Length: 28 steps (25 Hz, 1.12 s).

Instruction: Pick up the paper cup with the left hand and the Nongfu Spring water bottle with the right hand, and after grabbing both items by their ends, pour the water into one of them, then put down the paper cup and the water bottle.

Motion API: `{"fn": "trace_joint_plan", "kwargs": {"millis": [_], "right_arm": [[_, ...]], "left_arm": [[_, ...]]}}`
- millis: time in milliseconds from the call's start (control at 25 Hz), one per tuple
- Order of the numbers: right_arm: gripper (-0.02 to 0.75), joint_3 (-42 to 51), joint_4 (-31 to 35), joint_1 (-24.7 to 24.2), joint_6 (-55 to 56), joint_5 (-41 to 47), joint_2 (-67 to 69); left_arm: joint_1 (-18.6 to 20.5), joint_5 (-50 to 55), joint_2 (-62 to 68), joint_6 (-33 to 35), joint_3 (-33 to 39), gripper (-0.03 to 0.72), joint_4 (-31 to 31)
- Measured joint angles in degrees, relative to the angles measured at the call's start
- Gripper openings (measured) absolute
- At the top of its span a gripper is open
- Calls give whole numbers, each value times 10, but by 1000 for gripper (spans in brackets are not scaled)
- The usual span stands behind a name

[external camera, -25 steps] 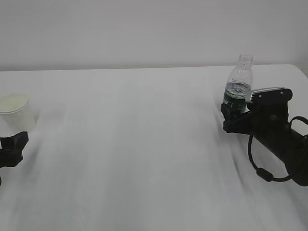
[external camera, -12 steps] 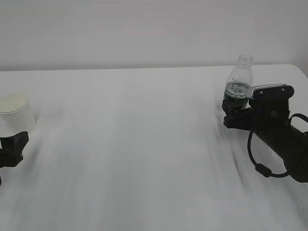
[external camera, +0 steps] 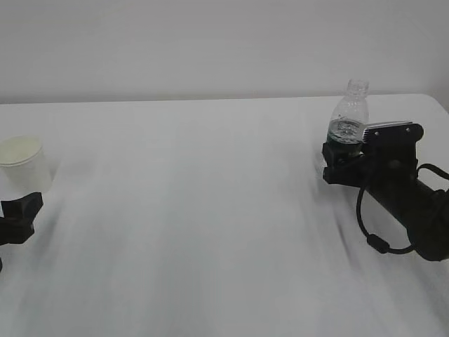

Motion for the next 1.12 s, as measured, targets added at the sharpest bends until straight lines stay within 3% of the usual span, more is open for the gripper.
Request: {"fn": "trace_joint_plan", "kwargs": {"millis": [1120], "right_arm": [[594, -74, 3, 0, 0, -1, 55]], "left_arm": [[0, 0, 0, 0, 0, 587, 2]]}}
